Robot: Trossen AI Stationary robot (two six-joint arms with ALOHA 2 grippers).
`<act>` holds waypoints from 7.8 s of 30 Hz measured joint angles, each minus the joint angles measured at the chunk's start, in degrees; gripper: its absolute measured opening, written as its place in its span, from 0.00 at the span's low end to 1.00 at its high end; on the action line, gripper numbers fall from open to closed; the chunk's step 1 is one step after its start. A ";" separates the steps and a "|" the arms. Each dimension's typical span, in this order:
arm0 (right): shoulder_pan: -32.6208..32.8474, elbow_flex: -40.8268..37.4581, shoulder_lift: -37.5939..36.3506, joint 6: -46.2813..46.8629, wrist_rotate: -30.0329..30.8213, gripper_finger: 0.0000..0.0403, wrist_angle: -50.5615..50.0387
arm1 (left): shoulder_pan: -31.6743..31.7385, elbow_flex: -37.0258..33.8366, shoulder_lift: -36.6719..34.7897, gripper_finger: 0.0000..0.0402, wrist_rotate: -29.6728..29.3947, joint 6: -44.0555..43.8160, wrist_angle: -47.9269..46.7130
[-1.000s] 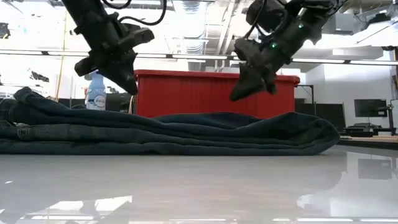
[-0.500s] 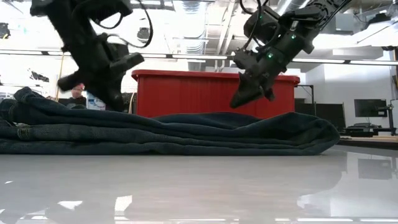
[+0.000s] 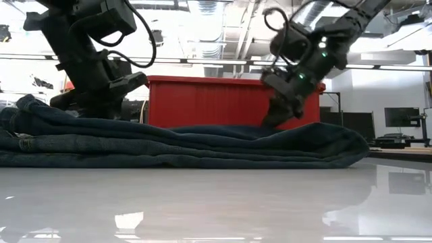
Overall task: Fold Laundry from Bin
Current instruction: Fold the black pants from the red bin
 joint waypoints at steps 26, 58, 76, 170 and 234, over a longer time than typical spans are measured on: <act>-7.06 -3.32 -6.62 1.08 -5.46 0.19 4.06 | 0.00 0.01 0.00 0.01 1.14 9.29 -0.93; 24.30 -22.22 -12.82 14.85 3.90 0.04 16.32 | 0.00 0.01 -0.02 0.01 0.57 13.40 -2.41; 26.09 -22.13 -1.13 17.86 2.11 0.08 23.33 | 0.00 4.89 -2.88 0.01 4.37 20.51 -3.37; -3.03 -20.23 -25.74 37.04 -6.82 0.68 -14.00 | 17.86 38.17 47.56 0.44 25.77 54.91 40.16; -2.32 -20.25 -10.21 38.71 -13.81 0.09 -2.21 | 15.04 12.84 31.52 0.00 7.01 56.34 48.87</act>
